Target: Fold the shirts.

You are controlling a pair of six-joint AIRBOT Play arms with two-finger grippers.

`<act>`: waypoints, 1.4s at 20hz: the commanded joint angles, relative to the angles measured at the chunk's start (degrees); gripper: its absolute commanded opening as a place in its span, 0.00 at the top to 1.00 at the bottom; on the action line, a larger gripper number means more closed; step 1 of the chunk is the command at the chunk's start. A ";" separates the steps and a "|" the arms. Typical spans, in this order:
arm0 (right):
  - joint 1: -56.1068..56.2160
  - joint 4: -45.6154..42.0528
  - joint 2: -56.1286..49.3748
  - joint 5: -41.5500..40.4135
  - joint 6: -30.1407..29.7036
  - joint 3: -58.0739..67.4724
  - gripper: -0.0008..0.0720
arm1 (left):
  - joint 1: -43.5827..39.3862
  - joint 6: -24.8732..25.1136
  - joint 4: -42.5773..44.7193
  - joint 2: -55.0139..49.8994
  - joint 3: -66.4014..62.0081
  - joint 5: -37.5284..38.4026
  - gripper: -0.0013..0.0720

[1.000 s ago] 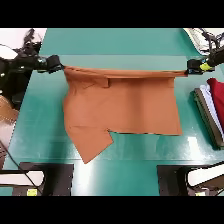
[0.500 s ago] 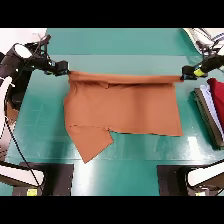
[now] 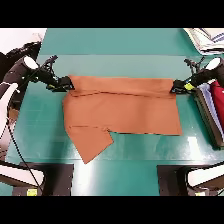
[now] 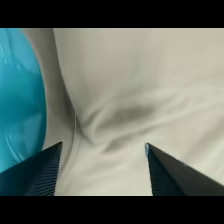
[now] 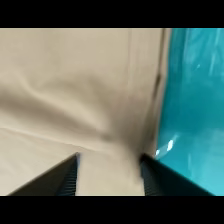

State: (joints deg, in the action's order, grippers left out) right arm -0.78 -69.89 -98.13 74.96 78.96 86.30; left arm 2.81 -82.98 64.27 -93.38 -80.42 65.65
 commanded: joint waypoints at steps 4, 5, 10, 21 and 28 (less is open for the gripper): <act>-4.24 2.78 11.02 4.11 -0.50 -5.97 0.37 | 4.04 -2.27 4.07 10.71 4.42 7.65 0.15; -5.14 2.95 14.16 4.13 -1.62 -8.44 0.37 | 4.39 -2.08 5.09 14.56 8.24 8.35 0.15; -7.13 2.95 25.20 2.97 -3.61 -18.27 0.37 | 4.37 -2.14 2.16 34.23 35.56 8.35 0.15; -7.06 2.91 33.83 3.13 -3.61 -22.16 0.37 | -3.96 -1.90 -13.70 42.60 59.41 -6.82 0.15; -7.21 0.09 35.71 7.50 -3.61 -23.43 0.37 | -6.23 -4.92 -13.90 42.62 57.92 -10.91 0.94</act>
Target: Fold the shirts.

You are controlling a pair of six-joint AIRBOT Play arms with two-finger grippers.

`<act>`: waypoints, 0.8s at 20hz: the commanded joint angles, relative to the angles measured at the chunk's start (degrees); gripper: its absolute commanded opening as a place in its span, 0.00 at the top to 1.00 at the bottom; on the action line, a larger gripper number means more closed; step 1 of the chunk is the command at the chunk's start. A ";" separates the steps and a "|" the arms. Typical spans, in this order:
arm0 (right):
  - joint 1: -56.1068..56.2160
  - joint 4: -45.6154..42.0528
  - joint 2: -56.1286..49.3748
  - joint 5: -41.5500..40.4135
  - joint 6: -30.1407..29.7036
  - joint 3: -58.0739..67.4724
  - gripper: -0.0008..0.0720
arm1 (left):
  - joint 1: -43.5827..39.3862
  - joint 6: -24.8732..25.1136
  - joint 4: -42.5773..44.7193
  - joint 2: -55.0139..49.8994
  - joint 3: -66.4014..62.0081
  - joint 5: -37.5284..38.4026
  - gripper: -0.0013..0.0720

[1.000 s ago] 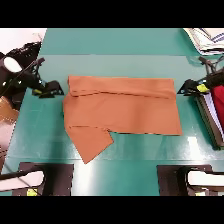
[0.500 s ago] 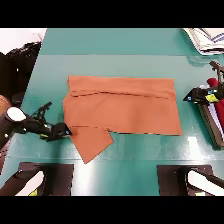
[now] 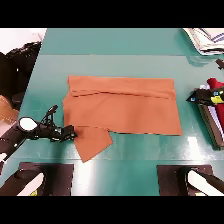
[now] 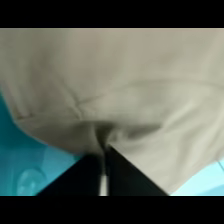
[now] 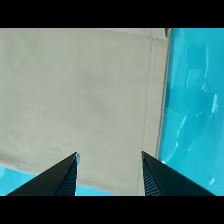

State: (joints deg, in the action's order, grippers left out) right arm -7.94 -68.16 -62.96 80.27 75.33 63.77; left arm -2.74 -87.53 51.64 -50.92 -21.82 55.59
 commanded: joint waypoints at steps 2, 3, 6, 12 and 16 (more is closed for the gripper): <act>-0.44 -2.43 0.52 2.84 0.02 -4.96 0.37 | -0.68 0.28 -1.25 0.15 -3.17 1.29 0.95; -1.53 -2.32 0.52 2.75 0.02 -8.00 0.37 | -0.68 1.40 -1.25 0.15 -4.68 2.73 0.95; -8.44 -2.01 0.48 1.03 0.02 -17.18 0.37 | -0.68 3.02 -1.16 0.17 -8.59 5.60 0.95; -21.03 2.75 0.46 -4.42 -2.49 -30.73 0.42 | -0.68 3.10 -1.16 0.15 -9.22 5.01 0.95; -22.03 8.31 -0.09 -7.91 -3.87 -33.38 0.49 | -0.68 3.10 -1.16 0.15 -9.22 4.85 0.95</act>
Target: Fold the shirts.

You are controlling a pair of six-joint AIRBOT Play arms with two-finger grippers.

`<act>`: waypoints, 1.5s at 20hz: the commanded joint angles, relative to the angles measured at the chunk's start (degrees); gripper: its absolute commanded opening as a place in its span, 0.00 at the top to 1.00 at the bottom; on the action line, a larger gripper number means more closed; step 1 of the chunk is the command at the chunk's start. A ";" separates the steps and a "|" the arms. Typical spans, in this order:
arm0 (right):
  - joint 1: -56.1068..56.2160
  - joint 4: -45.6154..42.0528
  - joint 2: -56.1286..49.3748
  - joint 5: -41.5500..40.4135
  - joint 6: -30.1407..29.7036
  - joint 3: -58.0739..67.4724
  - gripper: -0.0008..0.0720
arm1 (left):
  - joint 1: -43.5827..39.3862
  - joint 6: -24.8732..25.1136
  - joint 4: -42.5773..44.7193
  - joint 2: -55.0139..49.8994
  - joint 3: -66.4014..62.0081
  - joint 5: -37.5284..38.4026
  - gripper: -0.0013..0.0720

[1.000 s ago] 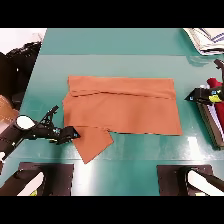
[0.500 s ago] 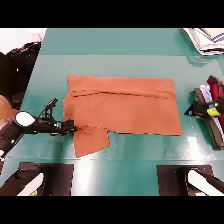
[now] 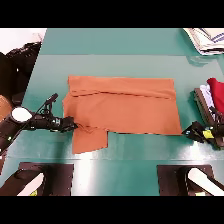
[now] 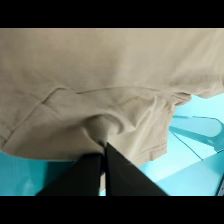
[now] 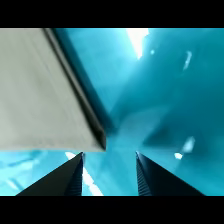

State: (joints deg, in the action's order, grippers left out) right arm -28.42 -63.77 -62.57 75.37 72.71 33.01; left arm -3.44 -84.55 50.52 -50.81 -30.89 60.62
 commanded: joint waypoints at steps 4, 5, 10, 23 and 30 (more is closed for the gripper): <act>-1.55 9.22 -5.25 -2.99 -2.86 -2.64 0.49 | 0.02 0.13 -0.02 0.04 -0.15 -0.13 0.95; -1.49 10.10 -5.92 -2.97 -3.65 -2.64 0.58 | 0.02 0.15 -0.02 0.04 -0.15 -0.13 0.95; -1.44 9.53 -2.93 -1.46 -6.47 -2.64 0.97 | 0.02 -0.74 3.96 1.22 -0.85 4.00 0.95; -0.46 -8.15 18.43 17.33 -0.59 0.00 0.97 | 0.02 -13.62 10.03 29.81 -1.40 29.90 0.95; 15.65 -4.85 3.06 9.81 3.98 21.11 0.97 | 0.02 -7.82 12.50 5.53 -7.91 3.06 0.95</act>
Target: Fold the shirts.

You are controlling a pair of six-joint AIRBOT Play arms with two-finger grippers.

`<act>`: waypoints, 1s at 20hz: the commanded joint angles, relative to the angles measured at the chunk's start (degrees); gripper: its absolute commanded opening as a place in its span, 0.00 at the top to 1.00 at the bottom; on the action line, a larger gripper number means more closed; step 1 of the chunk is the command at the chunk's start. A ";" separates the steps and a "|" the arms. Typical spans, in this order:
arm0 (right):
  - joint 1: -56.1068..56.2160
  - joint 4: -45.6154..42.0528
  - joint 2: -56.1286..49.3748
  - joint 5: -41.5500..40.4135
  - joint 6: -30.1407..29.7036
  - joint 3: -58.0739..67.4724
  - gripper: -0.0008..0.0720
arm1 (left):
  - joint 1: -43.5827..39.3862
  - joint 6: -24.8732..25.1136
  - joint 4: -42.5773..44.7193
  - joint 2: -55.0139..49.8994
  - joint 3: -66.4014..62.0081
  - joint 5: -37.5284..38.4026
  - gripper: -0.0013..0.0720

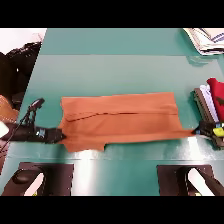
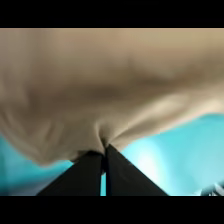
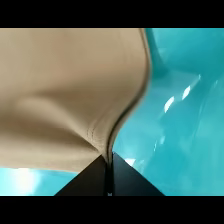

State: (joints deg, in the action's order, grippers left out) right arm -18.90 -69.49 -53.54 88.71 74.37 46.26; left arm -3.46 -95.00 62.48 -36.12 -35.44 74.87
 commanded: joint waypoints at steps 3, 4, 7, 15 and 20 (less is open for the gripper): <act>10.75 0.87 -15.19 -5.84 4.94 16.98 0.97 | 0.04 4.24 1.44 -21.00 -10.47 -15.54 0.95; 11.52 0.90 -18.08 -6.16 5.25 19.58 0.97 | 0.04 5.03 1.44 -24.37 -12.61 -16.65 0.95; 12.72 0.98 -26.60 -6.21 5.35 26.73 0.97 | 0.04 5.46 1.49 -32.96 -19.12 -20.72 0.95; 11.08 9.77 -41.66 -5.70 2.51 40.48 0.44 | 0.04 5.38 1.36 -39.52 -26.27 -26.16 0.35; 4.83 12.74 -43.23 -1.64 -1.79 42.53 0.41 | 0.02 5.44 1.33 -39.50 -30.84 -16.72 0.25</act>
State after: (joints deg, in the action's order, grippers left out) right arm -11.05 -59.16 -95.46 84.33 75.61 87.39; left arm -3.46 -89.62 63.92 -75.33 -63.96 53.56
